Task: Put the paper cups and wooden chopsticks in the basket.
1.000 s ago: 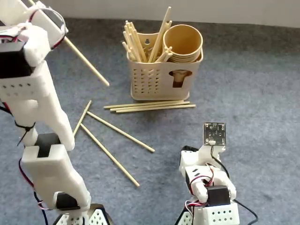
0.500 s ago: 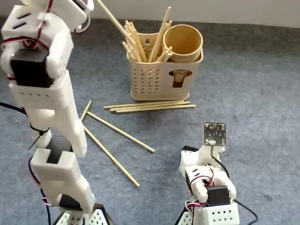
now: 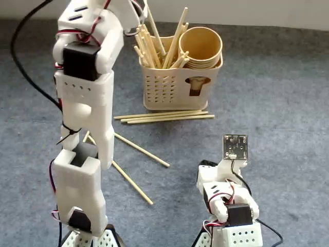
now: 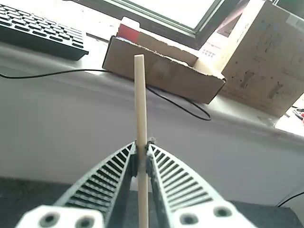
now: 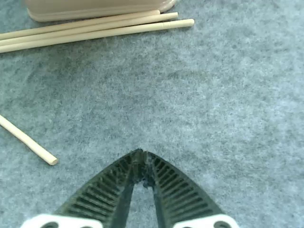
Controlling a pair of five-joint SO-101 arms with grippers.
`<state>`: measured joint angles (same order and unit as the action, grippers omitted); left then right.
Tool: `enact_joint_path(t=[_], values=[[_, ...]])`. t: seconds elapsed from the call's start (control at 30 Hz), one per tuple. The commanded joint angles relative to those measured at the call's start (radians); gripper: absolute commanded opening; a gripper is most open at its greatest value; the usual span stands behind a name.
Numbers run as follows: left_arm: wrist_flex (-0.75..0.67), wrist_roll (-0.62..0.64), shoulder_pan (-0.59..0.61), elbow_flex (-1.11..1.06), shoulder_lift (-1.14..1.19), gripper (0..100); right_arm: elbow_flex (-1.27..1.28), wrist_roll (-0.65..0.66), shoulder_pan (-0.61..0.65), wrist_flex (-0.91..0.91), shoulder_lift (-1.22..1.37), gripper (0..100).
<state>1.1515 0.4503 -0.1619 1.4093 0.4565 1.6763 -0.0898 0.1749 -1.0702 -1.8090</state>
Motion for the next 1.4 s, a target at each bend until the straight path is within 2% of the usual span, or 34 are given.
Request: enact_joint_path(t=[0.0, 0.33, 0.67, 0.87, 0.93, 1.23, 1.37], values=[[-0.018, -0.018, -0.03, 0.013, 0.028, 0, 0.148, -0.003, -0.013, -0.004, -0.013, 0.5], [-0.015, -0.018, -0.021, 0.013, 0.104, 1, 0.148, -0.003, -0.013, -0.004, -0.013, 0.5], [0.08, -0.018, -0.021, 0.015, 0.102, 1, 0.148, -0.003, -0.013, -0.004, -0.013, 0.5], [0.135, -0.017, -0.021, 0.015, 0.102, 15, 0.148, -0.003, -0.013, -0.004, -0.013, 0.5], [0.147, -0.017, -0.021, 0.016, 0.101, 16, 0.148, -0.003, -0.013, -0.004, -0.013, 0.5], [0.261, -0.018, -0.03, 0.242, 0.11, 14, 0.148, -0.003, -0.013, -0.004, -0.013, 0.5], [0.296, -0.017, -0.021, 0.249, 0.105, 14, 0.148, -0.003, -0.013, -0.004, -0.013, 0.5]])
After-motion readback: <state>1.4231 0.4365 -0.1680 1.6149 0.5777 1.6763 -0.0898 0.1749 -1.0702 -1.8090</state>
